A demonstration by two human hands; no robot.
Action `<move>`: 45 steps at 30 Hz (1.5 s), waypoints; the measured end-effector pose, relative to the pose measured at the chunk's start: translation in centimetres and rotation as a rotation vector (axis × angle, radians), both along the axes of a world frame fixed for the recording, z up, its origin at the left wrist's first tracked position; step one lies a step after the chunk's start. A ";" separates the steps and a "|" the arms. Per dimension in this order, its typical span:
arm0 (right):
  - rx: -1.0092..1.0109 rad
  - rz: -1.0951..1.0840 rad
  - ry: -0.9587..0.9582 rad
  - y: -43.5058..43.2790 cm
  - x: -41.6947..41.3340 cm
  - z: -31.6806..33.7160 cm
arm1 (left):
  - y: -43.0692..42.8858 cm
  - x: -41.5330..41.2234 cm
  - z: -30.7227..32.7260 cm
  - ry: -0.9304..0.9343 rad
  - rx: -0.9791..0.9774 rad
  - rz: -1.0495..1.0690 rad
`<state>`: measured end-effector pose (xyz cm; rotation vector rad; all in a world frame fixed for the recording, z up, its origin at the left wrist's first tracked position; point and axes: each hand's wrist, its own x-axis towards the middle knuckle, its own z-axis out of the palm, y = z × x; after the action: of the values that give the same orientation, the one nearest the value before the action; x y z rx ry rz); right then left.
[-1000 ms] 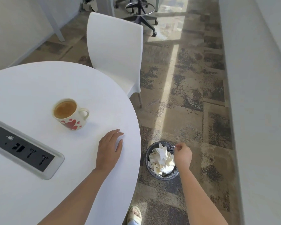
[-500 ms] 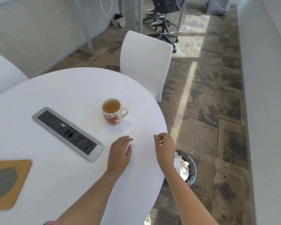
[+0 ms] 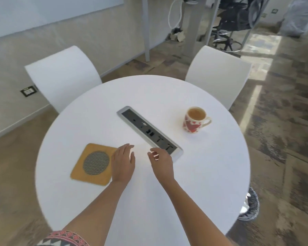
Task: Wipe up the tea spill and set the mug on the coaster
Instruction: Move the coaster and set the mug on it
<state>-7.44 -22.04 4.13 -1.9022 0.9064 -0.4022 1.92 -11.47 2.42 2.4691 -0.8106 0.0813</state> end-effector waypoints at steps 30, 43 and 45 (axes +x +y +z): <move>0.281 -0.084 0.350 13.4 9.5 -1.8 | 12.7 9.4 -2.4 0.596 -0.305 0.597; 0.284 -0.276 0.202 9.1 4.2 0.2 | 8.7 4.1 0.6 0.669 -0.451 0.528; 0.278 -0.305 0.192 8.5 2.8 0.3 | 7.9 2.7 0.9 0.677 -0.464 0.515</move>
<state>-4.63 -13.59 4.44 -1.5697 1.3169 -0.2581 4.66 -3.56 3.34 1.9907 0.1297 -0.3297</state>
